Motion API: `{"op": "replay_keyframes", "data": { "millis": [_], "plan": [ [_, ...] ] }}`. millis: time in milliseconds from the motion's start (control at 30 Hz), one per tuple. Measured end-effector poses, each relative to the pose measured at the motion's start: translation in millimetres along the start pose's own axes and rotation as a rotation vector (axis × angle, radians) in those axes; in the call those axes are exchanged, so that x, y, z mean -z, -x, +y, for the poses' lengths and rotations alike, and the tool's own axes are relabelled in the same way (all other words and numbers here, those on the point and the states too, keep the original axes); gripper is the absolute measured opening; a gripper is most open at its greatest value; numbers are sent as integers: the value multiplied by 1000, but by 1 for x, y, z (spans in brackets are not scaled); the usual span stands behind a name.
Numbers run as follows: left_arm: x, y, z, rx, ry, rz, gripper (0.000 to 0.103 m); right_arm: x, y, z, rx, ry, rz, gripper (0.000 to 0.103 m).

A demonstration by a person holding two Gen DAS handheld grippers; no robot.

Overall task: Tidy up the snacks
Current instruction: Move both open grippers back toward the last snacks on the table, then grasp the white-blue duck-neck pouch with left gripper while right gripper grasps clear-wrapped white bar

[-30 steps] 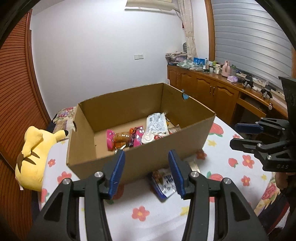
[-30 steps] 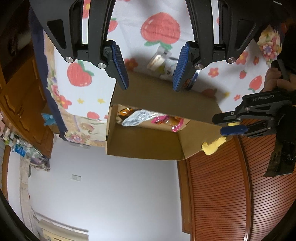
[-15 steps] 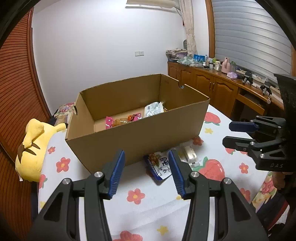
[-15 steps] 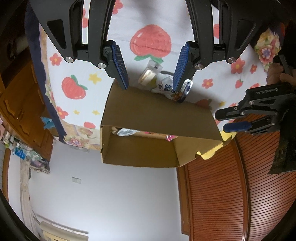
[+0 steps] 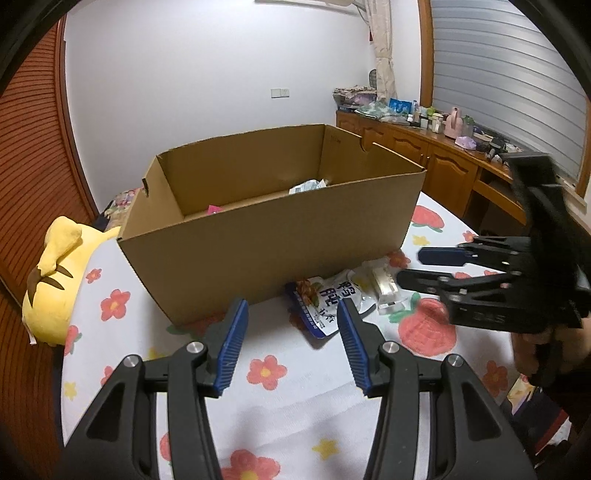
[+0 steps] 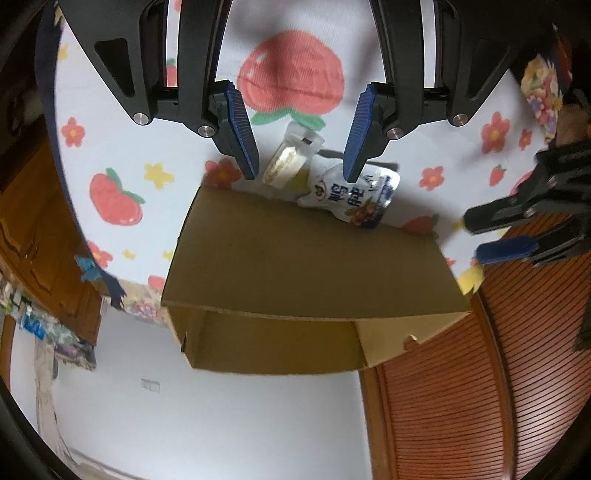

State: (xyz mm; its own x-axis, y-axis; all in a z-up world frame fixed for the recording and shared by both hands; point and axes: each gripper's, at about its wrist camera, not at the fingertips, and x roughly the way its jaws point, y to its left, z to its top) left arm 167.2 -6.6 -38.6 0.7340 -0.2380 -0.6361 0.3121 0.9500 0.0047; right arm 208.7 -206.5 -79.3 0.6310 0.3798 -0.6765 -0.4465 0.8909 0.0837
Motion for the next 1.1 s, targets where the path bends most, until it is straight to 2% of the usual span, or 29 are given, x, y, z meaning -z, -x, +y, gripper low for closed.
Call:
{"op": "replay_keyframes", "data": {
  "millis": [267,500,600,667,1100],
  "plan": [
    [2,-5,-3,2,-7,11,50,-4,-35,-6,21,-29,64,48],
    [5,-13,-6,-1,-5,32,51,1,-47,-17,21,-67,100,48],
    [6,-18,-9,1,0,41,51,2,-48,-21,6,-62,99,36],
    [7,-23,-12,2,1,50,51,3,-48,-22,3,-56,102,21],
    [-3,-70,-34,-8,9,116,53,25,-9,-35,-9,-37,52,19]
  ]
}}
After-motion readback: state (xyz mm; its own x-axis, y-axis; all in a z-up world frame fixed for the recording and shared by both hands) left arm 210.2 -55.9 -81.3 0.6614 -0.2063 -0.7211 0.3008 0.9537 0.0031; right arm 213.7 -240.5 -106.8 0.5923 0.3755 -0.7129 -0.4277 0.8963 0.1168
